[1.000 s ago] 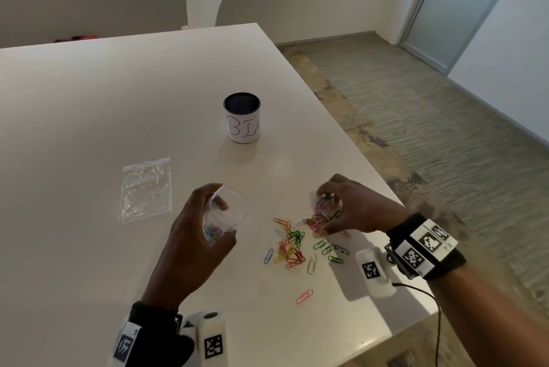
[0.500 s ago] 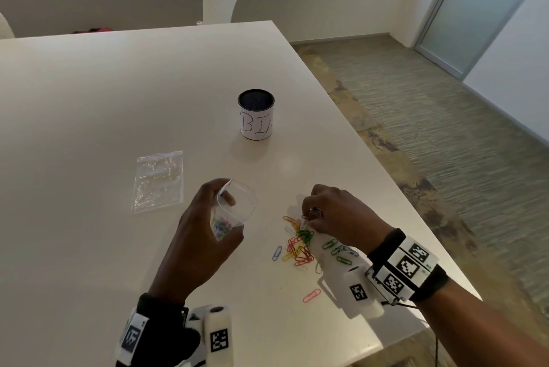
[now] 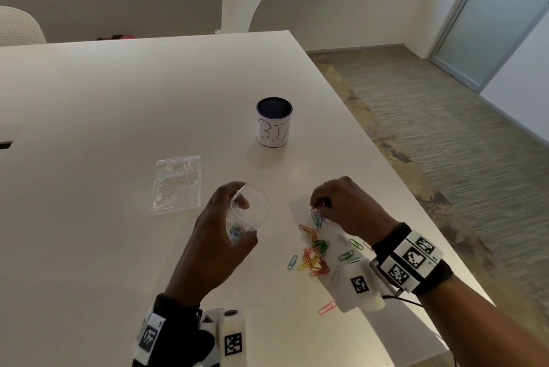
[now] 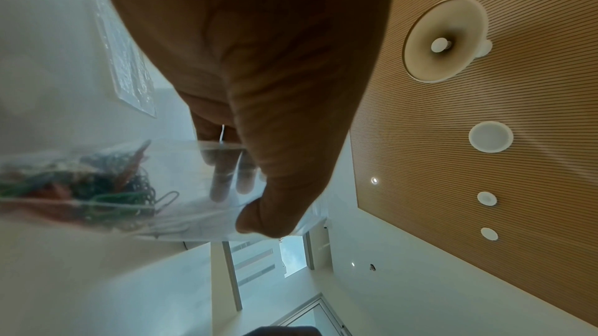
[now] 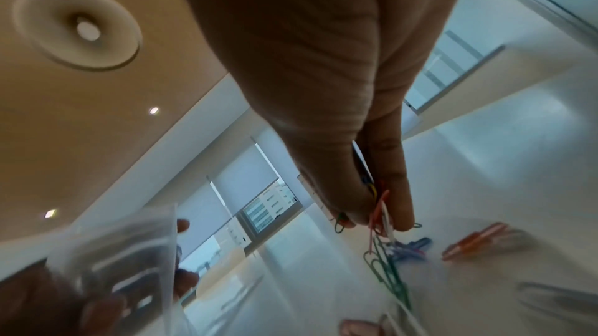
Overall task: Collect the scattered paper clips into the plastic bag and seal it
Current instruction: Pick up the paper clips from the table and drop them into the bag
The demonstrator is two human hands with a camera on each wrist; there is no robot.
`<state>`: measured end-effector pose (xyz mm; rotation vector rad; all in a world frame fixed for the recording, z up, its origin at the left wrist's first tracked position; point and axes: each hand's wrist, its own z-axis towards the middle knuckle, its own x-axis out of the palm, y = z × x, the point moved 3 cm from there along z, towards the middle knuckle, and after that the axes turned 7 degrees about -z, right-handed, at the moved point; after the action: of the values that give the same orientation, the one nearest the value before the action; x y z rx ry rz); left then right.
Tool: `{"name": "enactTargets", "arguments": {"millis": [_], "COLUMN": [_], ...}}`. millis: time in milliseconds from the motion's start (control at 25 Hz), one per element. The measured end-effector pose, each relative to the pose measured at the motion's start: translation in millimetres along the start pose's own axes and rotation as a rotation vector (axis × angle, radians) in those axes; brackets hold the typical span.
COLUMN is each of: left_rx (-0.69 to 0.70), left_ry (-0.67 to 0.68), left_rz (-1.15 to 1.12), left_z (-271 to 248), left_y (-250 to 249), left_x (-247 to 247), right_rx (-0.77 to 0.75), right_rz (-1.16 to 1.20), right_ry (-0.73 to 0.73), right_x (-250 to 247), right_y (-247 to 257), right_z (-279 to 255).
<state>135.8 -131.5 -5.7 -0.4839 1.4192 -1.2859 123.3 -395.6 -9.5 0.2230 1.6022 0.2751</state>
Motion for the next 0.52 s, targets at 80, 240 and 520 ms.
{"name": "enactTargets", "arguments": {"millis": [80, 240, 520], "left_rx": [0.002, -0.01, -0.016], "left_ry": [0.002, 0.003, -0.004], "left_rz": [0.005, 0.002, -0.031], "left_z": [0.9, 0.1, 1.6], "left_y": [2.6, 7.3, 7.1], "left_x": [-0.4, 0.7, 2.5], "right_rx": [0.032, 0.149, 0.188], "right_rz": [0.113, 0.44, 0.9], "right_ry": [-0.018, -0.001, 0.019], "right_x": [-7.8, -19.8, -45.6], "right_y": [-5.1, -12.9, 14.6], "right_z": [1.7, 1.8, -5.4]}}
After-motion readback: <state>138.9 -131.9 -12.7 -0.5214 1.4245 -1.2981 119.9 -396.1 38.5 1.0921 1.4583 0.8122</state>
